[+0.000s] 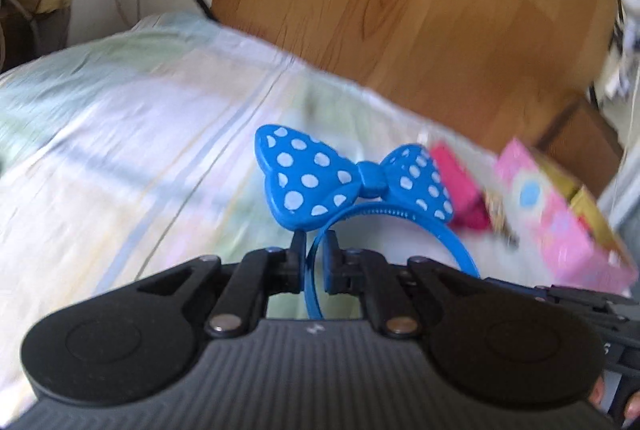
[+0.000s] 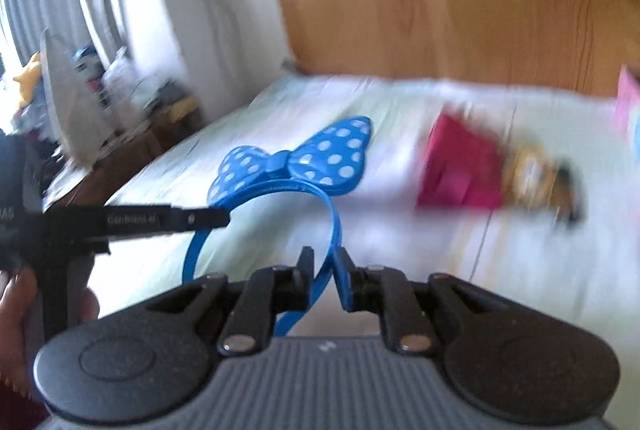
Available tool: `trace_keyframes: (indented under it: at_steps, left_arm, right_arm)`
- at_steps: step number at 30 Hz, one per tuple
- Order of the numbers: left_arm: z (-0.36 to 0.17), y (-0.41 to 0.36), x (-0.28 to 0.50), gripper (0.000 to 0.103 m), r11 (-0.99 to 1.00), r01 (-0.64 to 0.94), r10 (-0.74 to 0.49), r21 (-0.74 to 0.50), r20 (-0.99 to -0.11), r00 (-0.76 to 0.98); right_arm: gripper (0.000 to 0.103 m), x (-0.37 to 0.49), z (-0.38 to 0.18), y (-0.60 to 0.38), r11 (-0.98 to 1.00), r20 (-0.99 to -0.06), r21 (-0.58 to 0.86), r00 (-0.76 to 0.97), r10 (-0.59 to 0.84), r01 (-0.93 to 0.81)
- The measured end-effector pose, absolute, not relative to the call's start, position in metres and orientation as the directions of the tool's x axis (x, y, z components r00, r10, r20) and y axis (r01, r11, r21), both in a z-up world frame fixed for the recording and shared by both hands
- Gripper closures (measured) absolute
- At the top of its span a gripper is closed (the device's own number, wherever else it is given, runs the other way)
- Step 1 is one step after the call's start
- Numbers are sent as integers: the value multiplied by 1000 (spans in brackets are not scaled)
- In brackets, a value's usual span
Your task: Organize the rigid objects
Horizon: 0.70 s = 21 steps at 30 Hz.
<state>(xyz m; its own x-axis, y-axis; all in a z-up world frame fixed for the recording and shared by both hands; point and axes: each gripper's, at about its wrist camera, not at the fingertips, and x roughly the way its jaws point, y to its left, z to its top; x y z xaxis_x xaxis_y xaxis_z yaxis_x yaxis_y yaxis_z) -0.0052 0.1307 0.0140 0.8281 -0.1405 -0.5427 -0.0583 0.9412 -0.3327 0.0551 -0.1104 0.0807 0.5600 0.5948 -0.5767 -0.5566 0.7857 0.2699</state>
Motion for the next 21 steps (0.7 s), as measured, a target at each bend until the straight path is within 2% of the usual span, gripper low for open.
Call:
trace_keyframes:
  at_steps: [3, 4, 5, 6, 7, 8, 10, 11, 12, 13, 14, 15, 16, 18, 21]
  left_arm:
    - [6, 124, -25, 86, 959, -68, -105, -276, -564, 819]
    - [6, 119, -31, 77, 967, -69, -82, -244, -559, 825]
    - [7, 115, -33, 67, 973, -66, -68, -219, -554, 830]
    - [8, 113, -34, 44, 976, -63, -63, -207, -548, 834]
    - [9, 111, -33, 29, 979, -72, -45, -190, -544, 838]
    - [8, 108, -33, 28, 982, -88, -15, -165, -541, 841]
    - [4, 103, -31, 32, 987, -98, 12, -129, -548, 836]
    - [1, 102, -32, 38, 988, -106, 28, -116, -538, 843]
    - [1, 100, -33, 57, 989, -122, 58, -86, -529, 846]
    - [3, 98, -32, 82, 990, -117, 61, -73, -530, 846]
    - [7, 98, -30, 95, 988, -86, 4, -127, -542, 841]
    - [13, 99, -25, 91, 977, -62, -61, -203, -545, 836]
    - [22, 95, -19, 91, 975, -51, -75, -218, -532, 843]
    - [45, 74, -4, 91, 988, -6, -71, -155, -486, 871]
    - [87, 33, 35, 91, 982, 121, -173, -147, -417, 893]
  right_arm:
    - [86, 31, 69, -107, 786, -585, 213, 569, 578, -580]
    - [86, 28, 68, -107, 788, -582, 196, 577, 573, -584]
    - [80, 26, 69, -106, 789, -581, 174, 586, 565, -589]
    - [74, 25, 70, -105, 793, -580, 159, 595, 557, -588]
    - [73, 24, 71, -105, 795, -577, 152, 600, 554, -587]
    - [73, 26, 71, -104, 797, -577, 150, 603, 551, -586]
    - [74, 29, 66, -103, 797, -585, 152, 597, 549, -584]
    - [85, 32, 62, -102, 793, -597, 157, 583, 551, -588]
    - [87, 30, 59, -106, 788, -599, 166, 573, 558, -593]
    - [88, 29, 58, -107, 789, -592, 176, 577, 563, -589]
    - [91, 28, 61, -108, 789, -584, 184, 580, 567, -586]
    - [91, 27, 65, -111, 793, -568, 183, 596, 568, -582]
    - [91, 26, 69, -115, 807, -547, 148, 632, 549, -572]
    - [91, 30, 85, -128, 826, -492, 116, 691, 530, -552]
    - [91, 49, 110, -170, 875, -414, 111, 778, 472, -471]
